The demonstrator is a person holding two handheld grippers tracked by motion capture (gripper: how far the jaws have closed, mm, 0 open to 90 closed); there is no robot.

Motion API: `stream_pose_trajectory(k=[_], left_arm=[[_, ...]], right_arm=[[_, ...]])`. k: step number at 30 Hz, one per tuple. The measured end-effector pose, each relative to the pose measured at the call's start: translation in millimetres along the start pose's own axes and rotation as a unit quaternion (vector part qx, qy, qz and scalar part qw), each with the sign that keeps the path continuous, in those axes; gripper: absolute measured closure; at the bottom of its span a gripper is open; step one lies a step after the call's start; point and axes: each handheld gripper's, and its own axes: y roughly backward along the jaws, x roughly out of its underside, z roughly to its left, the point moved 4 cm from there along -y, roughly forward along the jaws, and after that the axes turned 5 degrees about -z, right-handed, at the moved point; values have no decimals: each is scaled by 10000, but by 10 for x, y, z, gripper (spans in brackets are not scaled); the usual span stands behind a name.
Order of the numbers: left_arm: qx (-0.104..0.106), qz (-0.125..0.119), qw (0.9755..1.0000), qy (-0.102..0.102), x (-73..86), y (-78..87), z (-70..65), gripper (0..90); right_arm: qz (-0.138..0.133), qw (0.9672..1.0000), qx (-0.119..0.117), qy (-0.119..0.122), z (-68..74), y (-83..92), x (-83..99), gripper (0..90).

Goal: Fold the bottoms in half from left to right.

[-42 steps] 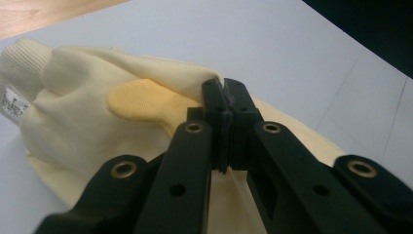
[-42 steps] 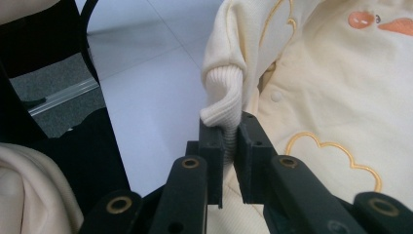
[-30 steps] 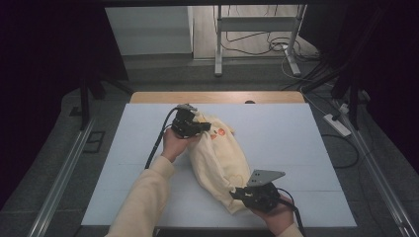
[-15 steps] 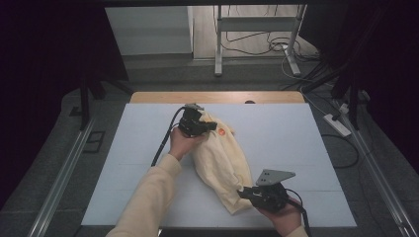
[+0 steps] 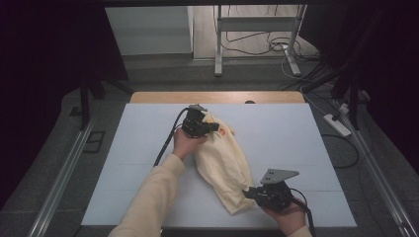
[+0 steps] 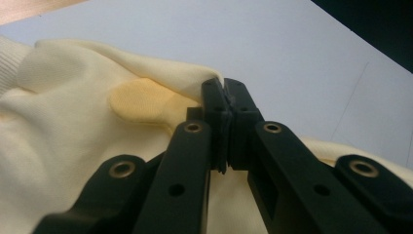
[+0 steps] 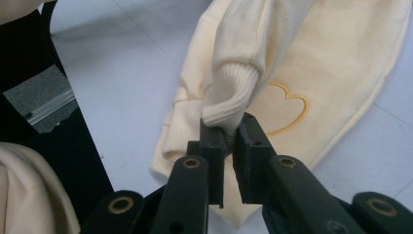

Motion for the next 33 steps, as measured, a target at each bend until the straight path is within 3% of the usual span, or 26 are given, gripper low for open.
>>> stream_pose_trajectory(k=[22, 33], left_arm=[[58, 147, 9998, 106, 58, -261, 1, 870], [45, 157, 9998, 109, 63, -280, 4, 856]], right_arm=[[291, 9995, 41, -74, -80, 8, 109, 823], [359, 9993, 60, -95, -99, 2, 136, 820]])
